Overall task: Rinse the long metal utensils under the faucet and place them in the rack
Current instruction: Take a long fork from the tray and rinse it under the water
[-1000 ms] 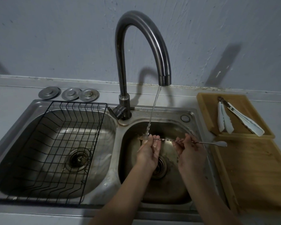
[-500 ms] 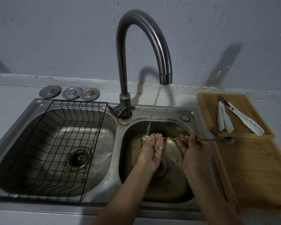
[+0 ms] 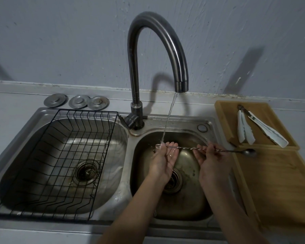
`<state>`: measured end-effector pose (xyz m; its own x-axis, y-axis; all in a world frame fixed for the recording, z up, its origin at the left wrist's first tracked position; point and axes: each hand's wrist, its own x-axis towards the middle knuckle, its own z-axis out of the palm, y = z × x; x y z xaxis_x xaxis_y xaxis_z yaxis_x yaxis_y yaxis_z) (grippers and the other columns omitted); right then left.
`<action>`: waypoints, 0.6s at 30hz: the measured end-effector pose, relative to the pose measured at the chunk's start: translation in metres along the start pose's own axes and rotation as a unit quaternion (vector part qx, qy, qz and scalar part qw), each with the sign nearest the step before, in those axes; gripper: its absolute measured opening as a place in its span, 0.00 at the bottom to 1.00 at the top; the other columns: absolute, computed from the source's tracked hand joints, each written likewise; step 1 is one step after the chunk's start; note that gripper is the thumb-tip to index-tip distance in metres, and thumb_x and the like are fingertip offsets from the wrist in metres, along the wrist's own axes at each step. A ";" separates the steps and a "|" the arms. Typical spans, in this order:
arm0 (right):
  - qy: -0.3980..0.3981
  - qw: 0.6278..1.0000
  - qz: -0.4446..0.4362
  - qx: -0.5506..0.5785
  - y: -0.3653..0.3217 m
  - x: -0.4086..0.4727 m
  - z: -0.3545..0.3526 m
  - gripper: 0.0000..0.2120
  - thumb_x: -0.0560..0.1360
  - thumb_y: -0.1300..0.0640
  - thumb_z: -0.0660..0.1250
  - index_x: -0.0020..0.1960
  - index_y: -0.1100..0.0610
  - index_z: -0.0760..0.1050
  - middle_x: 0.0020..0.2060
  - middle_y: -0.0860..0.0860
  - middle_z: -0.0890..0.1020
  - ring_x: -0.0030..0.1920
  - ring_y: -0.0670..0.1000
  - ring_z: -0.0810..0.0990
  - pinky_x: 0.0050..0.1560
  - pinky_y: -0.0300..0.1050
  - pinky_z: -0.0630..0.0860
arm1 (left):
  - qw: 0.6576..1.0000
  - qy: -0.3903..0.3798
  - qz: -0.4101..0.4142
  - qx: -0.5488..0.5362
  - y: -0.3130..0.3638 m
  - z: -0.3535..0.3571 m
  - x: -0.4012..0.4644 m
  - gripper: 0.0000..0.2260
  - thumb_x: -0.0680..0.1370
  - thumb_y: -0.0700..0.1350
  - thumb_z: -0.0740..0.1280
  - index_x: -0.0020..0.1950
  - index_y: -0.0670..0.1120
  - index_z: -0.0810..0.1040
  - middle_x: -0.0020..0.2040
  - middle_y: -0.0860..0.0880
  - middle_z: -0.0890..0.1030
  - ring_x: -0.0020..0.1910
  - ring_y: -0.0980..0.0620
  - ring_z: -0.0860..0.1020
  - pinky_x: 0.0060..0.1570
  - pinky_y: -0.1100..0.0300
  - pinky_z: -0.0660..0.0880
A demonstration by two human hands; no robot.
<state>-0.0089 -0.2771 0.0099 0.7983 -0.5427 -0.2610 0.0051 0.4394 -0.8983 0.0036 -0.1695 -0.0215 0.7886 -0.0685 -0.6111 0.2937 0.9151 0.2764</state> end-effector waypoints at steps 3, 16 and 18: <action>-0.007 1.000 -0.003 -0.011 0.001 -0.003 -0.001 0.08 0.79 0.64 0.58 0.44 0.58 0.73 0.36 0.56 0.77 0.39 0.51 0.81 0.37 0.40 0.82 | 0.999 0.023 -0.047 -0.002 0.007 -0.001 0.002 0.23 0.81 0.55 0.52 0.48 0.37 0.76 0.41 0.40 0.84 0.32 0.48 0.84 0.30 0.59 0.82; -0.008 1.000 -0.013 -0.009 0.004 -0.004 0.001 0.10 0.79 0.65 0.57 0.42 0.57 0.73 0.37 0.57 0.78 0.40 0.51 0.81 0.39 0.41 0.82 | 0.999 0.028 -0.029 0.005 0.006 0.002 0.003 0.15 0.81 0.48 0.56 0.49 0.36 0.74 0.39 0.40 0.83 0.31 0.49 0.84 0.28 0.60 0.81; -0.013 1.000 -0.013 -0.012 0.006 -0.004 0.001 0.11 0.79 0.65 0.57 0.42 0.57 0.73 0.38 0.57 0.78 0.40 0.51 0.81 0.39 0.40 0.82 | 0.999 0.025 -0.030 0.004 0.005 0.001 0.003 0.11 0.81 0.42 0.57 0.51 0.36 0.74 0.42 0.41 0.83 0.34 0.50 0.84 0.27 0.61 0.80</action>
<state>-0.0118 -0.2720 0.0060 0.8137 -0.5344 -0.2289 0.0111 0.4080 -0.9129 0.0084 -0.1657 -0.0211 0.7418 -0.1042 -0.6625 0.3450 0.9064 0.2438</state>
